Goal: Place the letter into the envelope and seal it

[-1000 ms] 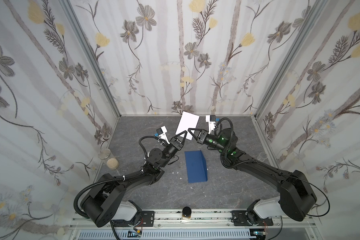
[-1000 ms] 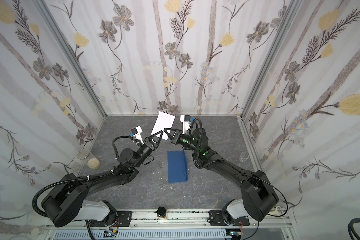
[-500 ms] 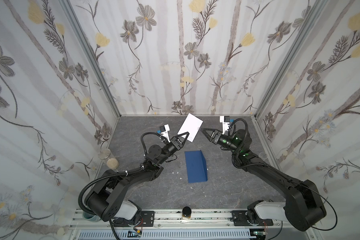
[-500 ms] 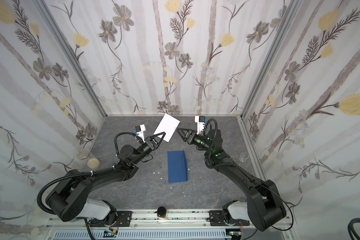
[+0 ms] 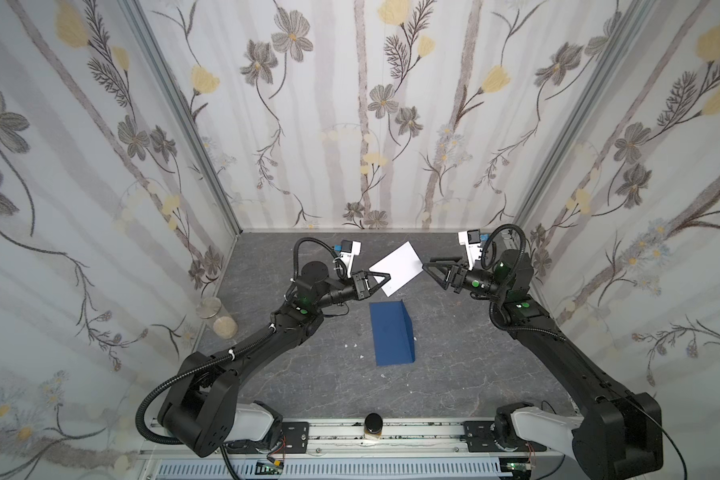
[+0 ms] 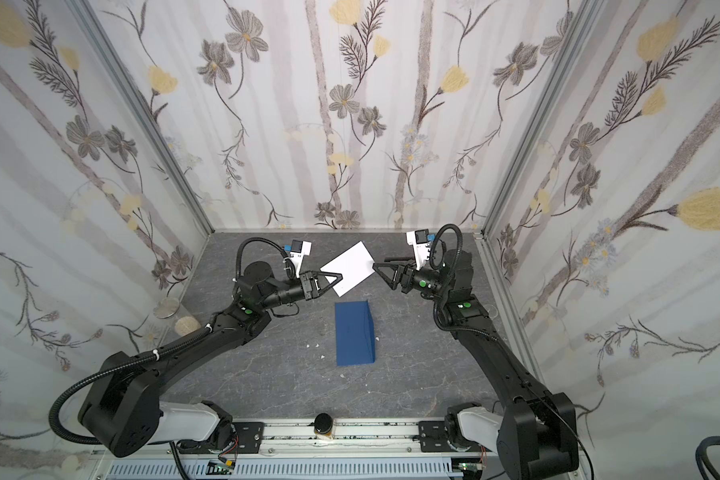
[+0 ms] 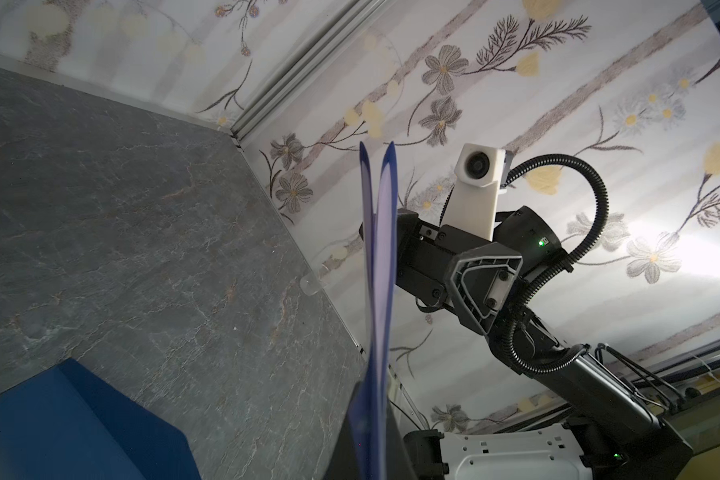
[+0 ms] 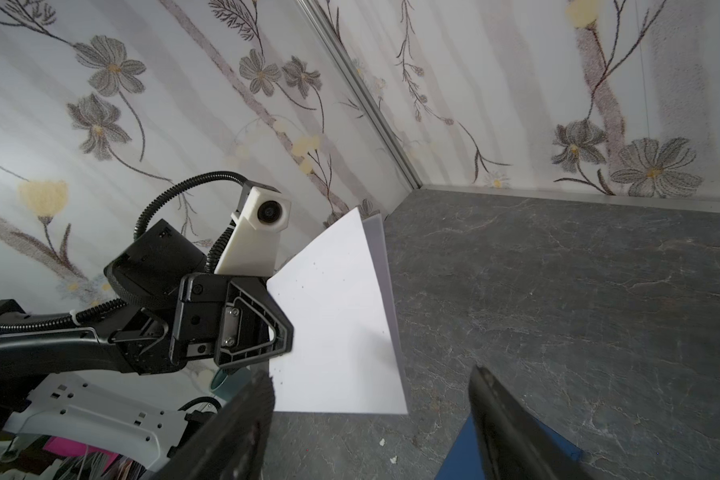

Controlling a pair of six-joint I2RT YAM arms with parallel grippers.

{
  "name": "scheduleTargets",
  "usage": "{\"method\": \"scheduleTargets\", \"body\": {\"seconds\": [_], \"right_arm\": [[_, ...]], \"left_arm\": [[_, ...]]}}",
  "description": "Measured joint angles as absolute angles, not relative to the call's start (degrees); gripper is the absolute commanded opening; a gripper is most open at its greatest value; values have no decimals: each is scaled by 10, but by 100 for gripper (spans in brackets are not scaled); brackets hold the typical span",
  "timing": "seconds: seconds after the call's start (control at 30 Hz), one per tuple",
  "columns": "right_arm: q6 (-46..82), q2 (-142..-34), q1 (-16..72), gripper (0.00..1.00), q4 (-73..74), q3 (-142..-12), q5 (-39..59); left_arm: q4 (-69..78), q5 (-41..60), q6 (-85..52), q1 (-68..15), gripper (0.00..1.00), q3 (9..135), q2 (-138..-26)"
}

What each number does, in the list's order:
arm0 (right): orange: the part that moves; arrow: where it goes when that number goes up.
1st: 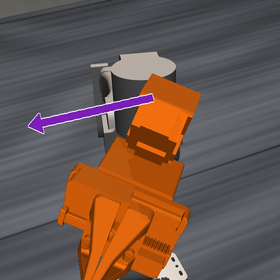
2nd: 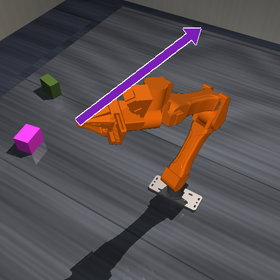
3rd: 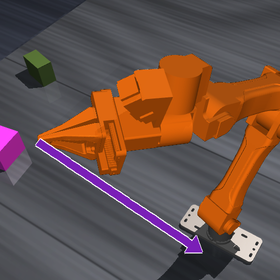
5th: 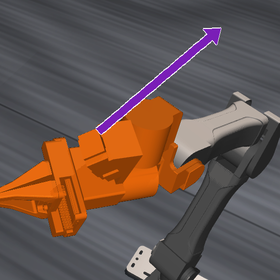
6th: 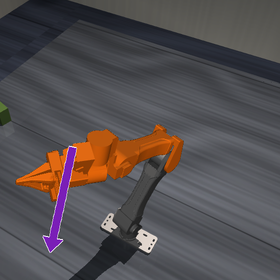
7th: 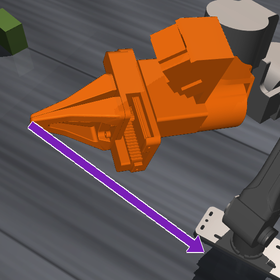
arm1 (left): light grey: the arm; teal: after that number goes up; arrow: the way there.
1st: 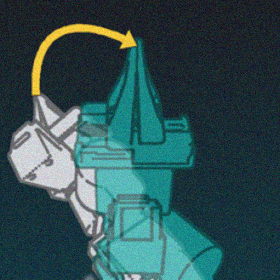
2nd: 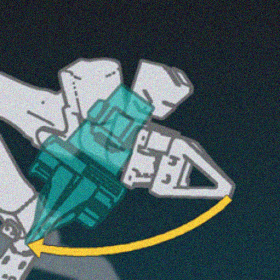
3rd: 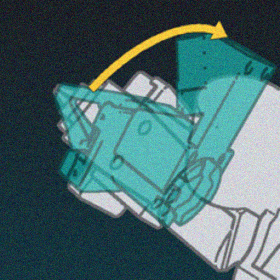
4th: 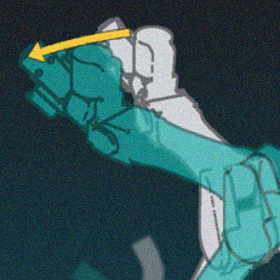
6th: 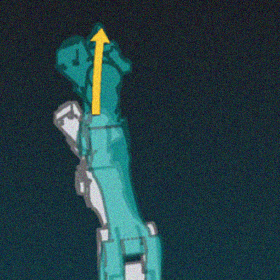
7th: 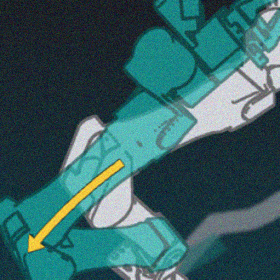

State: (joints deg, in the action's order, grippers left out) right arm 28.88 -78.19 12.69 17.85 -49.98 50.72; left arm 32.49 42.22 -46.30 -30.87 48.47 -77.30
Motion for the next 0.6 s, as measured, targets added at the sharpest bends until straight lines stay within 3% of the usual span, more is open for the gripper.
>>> {"method": "scheduleTargets", "body": {"seconds": [0.27,0.6], "right_arm": [[286,-835,126,75,189,-516,609],[295,-854,142,76,203,-517,659]], "left_arm": [[149,454,-362,-305,0,522,-751],[111,478,-342,-303,0,533,-745]]}}
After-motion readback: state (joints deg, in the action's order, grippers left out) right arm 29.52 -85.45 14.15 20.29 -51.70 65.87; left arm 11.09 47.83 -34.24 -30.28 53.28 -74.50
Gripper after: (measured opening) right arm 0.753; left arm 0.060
